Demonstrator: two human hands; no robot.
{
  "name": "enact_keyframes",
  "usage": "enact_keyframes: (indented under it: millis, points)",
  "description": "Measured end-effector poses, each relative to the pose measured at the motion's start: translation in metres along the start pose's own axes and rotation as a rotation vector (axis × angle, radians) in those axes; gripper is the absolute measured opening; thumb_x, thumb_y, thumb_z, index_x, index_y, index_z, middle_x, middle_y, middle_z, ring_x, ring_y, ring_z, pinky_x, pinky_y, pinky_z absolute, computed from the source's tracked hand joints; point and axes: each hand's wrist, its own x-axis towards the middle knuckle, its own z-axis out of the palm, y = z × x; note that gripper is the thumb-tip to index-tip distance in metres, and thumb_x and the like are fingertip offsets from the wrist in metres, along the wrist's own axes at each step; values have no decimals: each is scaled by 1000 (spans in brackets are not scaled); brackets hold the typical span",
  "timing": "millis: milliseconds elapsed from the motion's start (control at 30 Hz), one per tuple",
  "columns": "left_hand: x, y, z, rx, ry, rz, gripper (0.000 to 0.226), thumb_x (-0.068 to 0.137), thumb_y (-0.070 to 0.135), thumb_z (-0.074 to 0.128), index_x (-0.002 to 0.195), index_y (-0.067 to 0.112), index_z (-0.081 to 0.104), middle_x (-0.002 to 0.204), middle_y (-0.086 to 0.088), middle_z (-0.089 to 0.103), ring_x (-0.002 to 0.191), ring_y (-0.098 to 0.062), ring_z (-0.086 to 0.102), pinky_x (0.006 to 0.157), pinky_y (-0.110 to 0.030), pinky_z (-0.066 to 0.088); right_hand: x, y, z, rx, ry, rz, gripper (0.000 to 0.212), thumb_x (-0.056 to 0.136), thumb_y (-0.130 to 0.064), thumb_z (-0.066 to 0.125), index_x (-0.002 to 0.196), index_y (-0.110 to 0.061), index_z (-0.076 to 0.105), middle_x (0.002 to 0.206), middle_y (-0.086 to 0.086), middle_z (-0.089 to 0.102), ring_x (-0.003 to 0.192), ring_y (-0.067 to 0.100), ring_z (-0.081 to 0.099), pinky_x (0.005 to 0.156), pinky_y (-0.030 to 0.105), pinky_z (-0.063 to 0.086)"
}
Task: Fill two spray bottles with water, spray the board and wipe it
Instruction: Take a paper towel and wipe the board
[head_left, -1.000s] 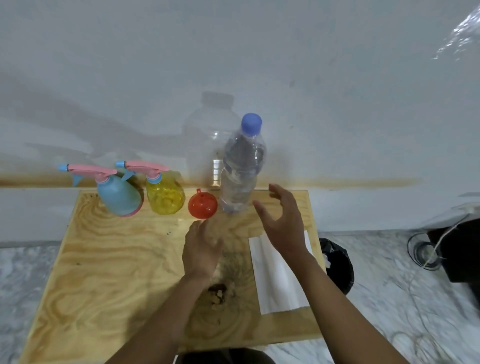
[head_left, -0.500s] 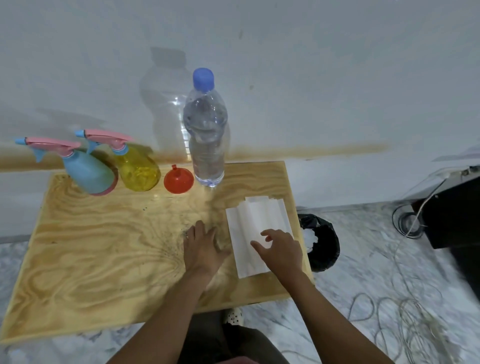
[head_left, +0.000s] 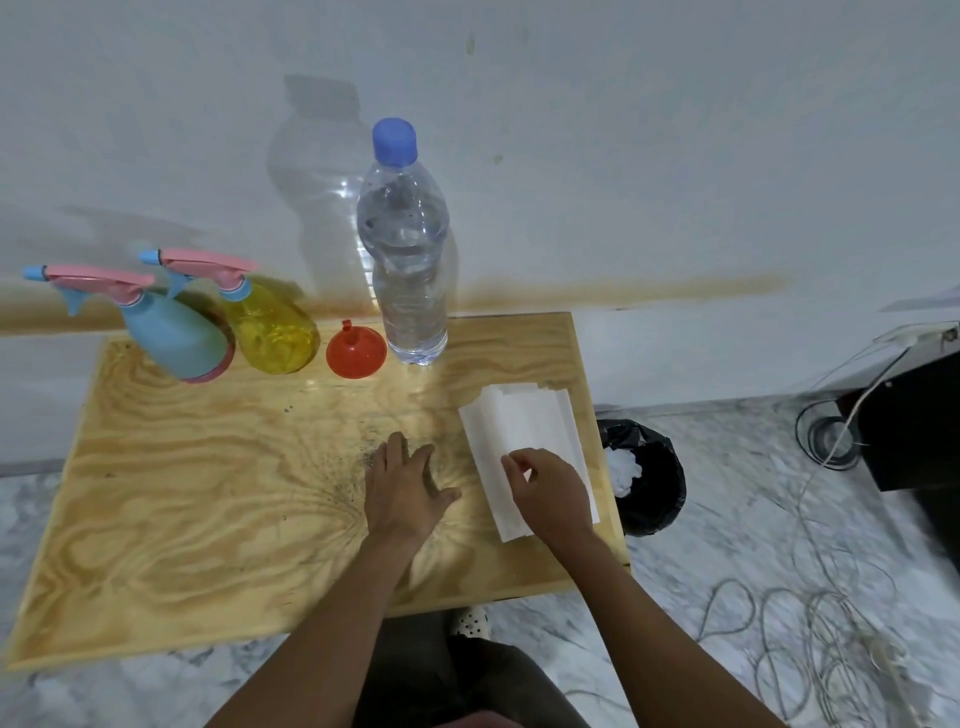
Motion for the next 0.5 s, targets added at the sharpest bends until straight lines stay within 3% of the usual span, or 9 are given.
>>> enact_keyframes:
  millis: [100,367,500]
  points:
    - [-1,0,0,-16,-5,-7,75,78,58,74,143,30,49,159,-6,21,147,-28,18,119,-43,26,-1,-4,-5,96,-23,9,20,99,-35,56,97,-22,71,82,-15,64,75,4,59,66,18,41]
    - [-1,1,-1,-8,-22,-19,76,79,58,73,145,31,46,161,-5,18,148,-28,17,120,-44,26,-5,-8,-13,67,87,-36,21,100,-30,54,95,-22,73,74,-17,61,64,0,55,58,11,34]
    - [-1,3,-3,10,-31,-28,76,79,61,70,145,33,45,162,-5,15,149,-28,14,121,-44,23,-4,-7,-13,44,2,39,25,102,-35,50,98,-22,71,78,-18,62,68,-3,54,61,13,36]
